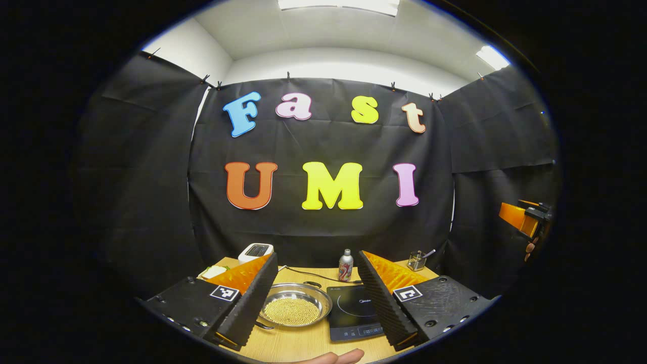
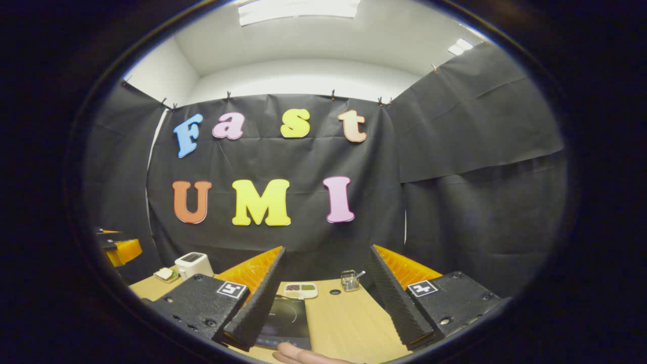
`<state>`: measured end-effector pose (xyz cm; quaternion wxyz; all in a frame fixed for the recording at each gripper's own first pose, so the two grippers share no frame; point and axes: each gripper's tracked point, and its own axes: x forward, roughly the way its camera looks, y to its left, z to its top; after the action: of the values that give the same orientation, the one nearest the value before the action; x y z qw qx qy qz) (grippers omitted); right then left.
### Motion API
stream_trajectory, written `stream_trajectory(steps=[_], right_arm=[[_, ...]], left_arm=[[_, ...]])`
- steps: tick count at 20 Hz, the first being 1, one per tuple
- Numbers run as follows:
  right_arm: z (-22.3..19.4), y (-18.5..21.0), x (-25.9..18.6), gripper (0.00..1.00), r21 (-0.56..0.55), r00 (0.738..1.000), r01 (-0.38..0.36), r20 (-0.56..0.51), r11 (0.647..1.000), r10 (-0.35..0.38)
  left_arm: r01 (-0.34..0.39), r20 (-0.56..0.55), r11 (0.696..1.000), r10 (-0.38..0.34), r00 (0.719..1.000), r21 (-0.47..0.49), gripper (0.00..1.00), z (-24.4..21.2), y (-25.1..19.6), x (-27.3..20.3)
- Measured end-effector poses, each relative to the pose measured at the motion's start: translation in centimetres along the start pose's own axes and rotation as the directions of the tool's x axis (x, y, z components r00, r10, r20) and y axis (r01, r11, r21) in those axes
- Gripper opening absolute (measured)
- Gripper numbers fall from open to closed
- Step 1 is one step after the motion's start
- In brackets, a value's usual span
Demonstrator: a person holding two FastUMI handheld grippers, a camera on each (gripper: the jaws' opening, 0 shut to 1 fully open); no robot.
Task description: First push the handle of the pot to place it horizontally, then grasp the pot with both hands and set it on the induction cooktop.
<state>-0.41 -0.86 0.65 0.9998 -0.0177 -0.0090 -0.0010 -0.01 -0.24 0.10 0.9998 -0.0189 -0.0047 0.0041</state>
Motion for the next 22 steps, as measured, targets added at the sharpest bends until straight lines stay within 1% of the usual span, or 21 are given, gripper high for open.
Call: stream_trajectory(steps=[2, 4, 5, 6, 7, 8, 9, 10, 11, 12, 13, 14, 15, 16, 17, 18, 19, 20, 21, 22], right_arm=[[0.0, -0.2, -0.1, 0.96, -0.009, 1.000, 0.004, 0.014, 1.000, -0.004], [-0.1, 0.0, -0.3, 0.96, -0.012, 1.000, -0.002, 0.018, 1.000, 0.003], [-0.3, 0.2, -0.4, 0.96, -0.015, 1.000, -0.010, 0.016, 1.000, 0.010], [-0.6, 0.4, -0.3, 1.00, -0.018, 1.000, -0.016, 0.013, 1.000, 0.016], [-0.8, 0.5, -0.3, 0.96, -0.022, 1.000, -0.022, 0.008, 1.000, 0.022], [-1.0, 0.7, -0.2, 1.00, -0.026, 1.000, -0.028, 0.004, 0.999, 0.028], [-1.2, 0.7, -0.1, 0.96, -0.030, 1.000, -0.030, -0.001, 0.999, 0.030], [-1.6, 0.8, 0.1, 1.00, -0.034, 0.999, -0.033, -0.008, 0.999, 0.033], [-1.8, 0.7, 0.2, 1.00, -0.035, 0.999, -0.035, -0.012, 0.999, 0.035], [-2.0, 0.7, 0.2, 0.96, -0.034, 0.999, -0.034, -0.016, 0.999, 0.034], [-2.2, 0.6, 0.4, 0.96, -0.031, 0.999, -0.033, -0.021, 0.999, 0.033], [-2.4, 0.6, 0.5, 1.00, -0.028, 0.999, -0.033, -0.025, 0.999, 0.032], [-2.6, 0.6, 0.6, 0.96, -0.023, 0.999, -0.035, -0.030, 0.999, 0.034], [-2.8, 0.6, 0.7, 0.96, -0.019, 0.999, -0.036, -0.031, 0.999, 0.036], [-2.9, 0.5, 0.7, 1.00, -0.018, 0.999, -0.038, -0.034, 0.999, 0.037], [-3.3, 0.5, 0.8, 0.96, -0.019, 0.999, -0.040, -0.038, 0.999, 0.039], [-3.5, 0.5, 0.9, 0.96, -0.020, 0.998, -0.040, -0.043, 0.999, 0.039], [-3.7, 0.5, 1.1, 0.96, -0.021, 0.998, -0.040, -0.049, 0.999, 0.039], [-4.0, 0.5, 1.2, 0.96, -0.023, 0.998, -0.041, -0.055, 0.999, 0.040], [-4.5, 0.4, 1.3, 1.00, -0.026, 0.997, -0.043, -0.061, 0.999, 0.041]], left_arm=[[0.012, -0.026, 1.000, -0.012, 1.000, -0.009, 0.95, -0.8, -0.1, 0.2], [0.004, -0.039, 1.000, -0.005, 0.999, -0.013, 0.95, -1.2, 0.3, 0.5], [-0.002, -0.042, 1.000, 0.002, 0.999, -0.012, 0.95, -1.4, 0.6, 0.7], [-0.011, -0.048, 1.000, 0.011, 0.999, -0.007, 0.95, -1.7, 0.8, 0.9], [-0.019, -0.053, 1.000, 0.019, 0.998, -0.003, 0.95, -2.0, 1.0, 1.0], [-0.017, -0.052, 1.000, 0.017, 0.998, -0.001, 0.95, -2.1, 1.0, 1.2], [-0.006, -0.058, 1.000, 0.006, 0.998, 0.001, 0.84, -2.4, 0.8, 1.6], [-0.003, -0.070, 1.000, 0.003, 0.998, 0.002, 0.82, -2.9, 0.9, 1.9], [-0.006, -0.075, 1.000, 0.007, 0.997, 0.008, 0.80, -3.2, 1.1, 2.2], [-0.006, -0.076, 1.000, 0.007, 0.997, 0.020, 0.78, -3.4, 1.3, 2.6], [0.003, -0.090, 0.999, 0.000, 0.996, 0.031, 0.78, -4.0, 1.1, 3.0], [0.023, -0.114, 0.999, -0.019, 0.993, 0.034, 0.77, -4.8, 0.8, 3.5], [0.037, -0.141, 0.999, -0.032, 0.989, 0.034, 0.77, -5.8, 0.8, 3.9], [0.031, -0.164, 0.999, -0.025, 0.986, 0.034, 0.51, -6.6, 1.1, 4.2], [0.046, -0.187, 0.998, -0.040, 0.982, 0.031, 0.51, -7.4, 1.1, 4.6], [0.040, -0.215, 0.999, -0.033, 0.976, 0.028, 0.55, -8.3, 1.4, 4.9], [0.023, -0.241, 0.999, -0.015, 0.970, 0.031, 0.30, -9.2, 1.9, 5.2], [0.003, -0.262, 0.999, 0.007, 0.965, 0.040, 0.25, -10.4, 2.6, 5.9], [-0.007, -0.289, 0.999, 0.018, 0.957, 0.040, 0.08, -11.4, 3.2, 6.3], [-0.002, -0.325, 0.999, 0.012, 0.946, 0.033, 0.00, -12.7, 3.1, 6.2]])
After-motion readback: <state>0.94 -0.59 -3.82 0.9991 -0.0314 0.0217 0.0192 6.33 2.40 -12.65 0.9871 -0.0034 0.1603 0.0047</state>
